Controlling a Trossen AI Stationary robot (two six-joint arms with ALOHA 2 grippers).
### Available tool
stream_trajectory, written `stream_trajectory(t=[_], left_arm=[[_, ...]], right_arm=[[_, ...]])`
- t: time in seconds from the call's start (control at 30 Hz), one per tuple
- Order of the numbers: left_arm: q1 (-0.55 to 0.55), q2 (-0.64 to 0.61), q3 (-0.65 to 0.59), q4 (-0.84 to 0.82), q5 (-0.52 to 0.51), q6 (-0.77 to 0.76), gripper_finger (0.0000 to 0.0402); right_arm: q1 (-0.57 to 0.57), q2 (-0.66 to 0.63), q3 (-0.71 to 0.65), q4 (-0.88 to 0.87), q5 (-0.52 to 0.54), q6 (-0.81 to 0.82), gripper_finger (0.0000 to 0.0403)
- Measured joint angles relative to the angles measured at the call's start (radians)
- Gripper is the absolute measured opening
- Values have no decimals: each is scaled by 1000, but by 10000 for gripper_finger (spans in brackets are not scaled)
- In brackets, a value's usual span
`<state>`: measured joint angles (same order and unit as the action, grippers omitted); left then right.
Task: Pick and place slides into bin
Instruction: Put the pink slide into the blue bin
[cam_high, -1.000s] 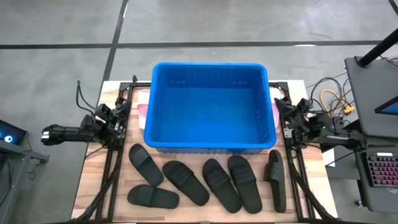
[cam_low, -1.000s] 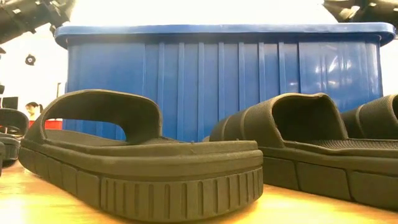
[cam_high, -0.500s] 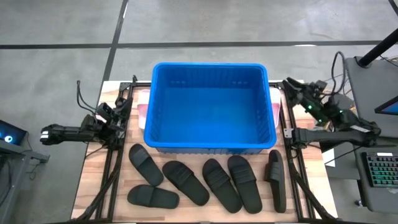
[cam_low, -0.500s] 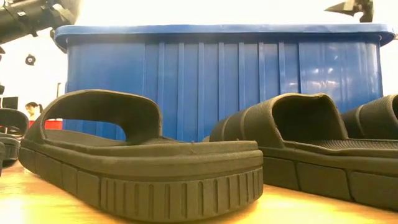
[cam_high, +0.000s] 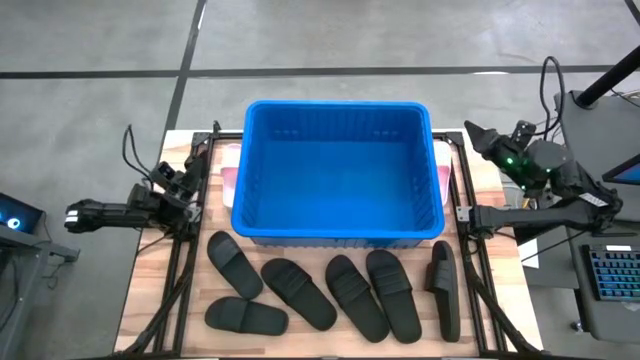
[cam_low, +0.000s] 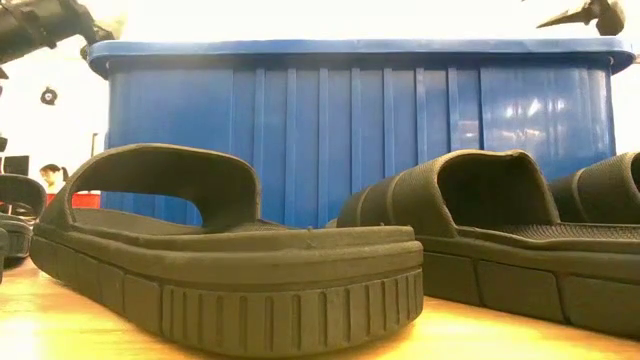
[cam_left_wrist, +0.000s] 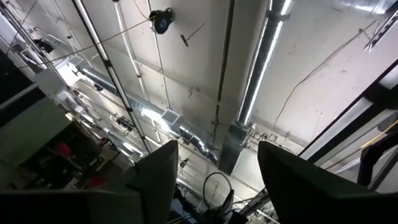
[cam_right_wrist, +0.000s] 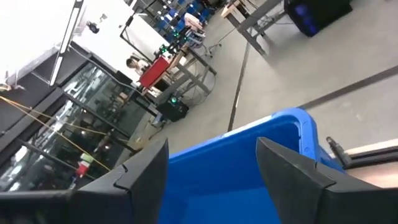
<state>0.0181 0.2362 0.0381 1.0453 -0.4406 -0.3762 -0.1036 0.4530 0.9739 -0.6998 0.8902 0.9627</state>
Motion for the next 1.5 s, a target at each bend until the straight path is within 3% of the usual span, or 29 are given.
stream_trajectory(t=[0.13,0.27,0.4,0.6,0.8,1.07,1.3,1.5], left_arm=[[0,24,95,-104,48,120,207],[0,82,260,-363,42,220,207],[0,166,414,-521,31,308,207],[0,273,545,-524,-5,454,207],[0,343,599,-523,-5,488,207],[0,392,616,-522,-3,488,207],[0,446,619,-502,-2,488,207],[0,472,616,-469,1,488,207]], right_arm=[[0,8,-5,-3,-2,-15,231],[-2,7,-15,-75,1,-6,230],[-2,6,-3,-296,2,155,232],[-2,6,-24,-502,4,457,232],[-2,6,-73,-425,-2,517,231],[-8,-3,-168,-363,147,546,231],[-36,-11,-218,-216,1,551,231],[-64,2,-250,-115,36,503,231]])
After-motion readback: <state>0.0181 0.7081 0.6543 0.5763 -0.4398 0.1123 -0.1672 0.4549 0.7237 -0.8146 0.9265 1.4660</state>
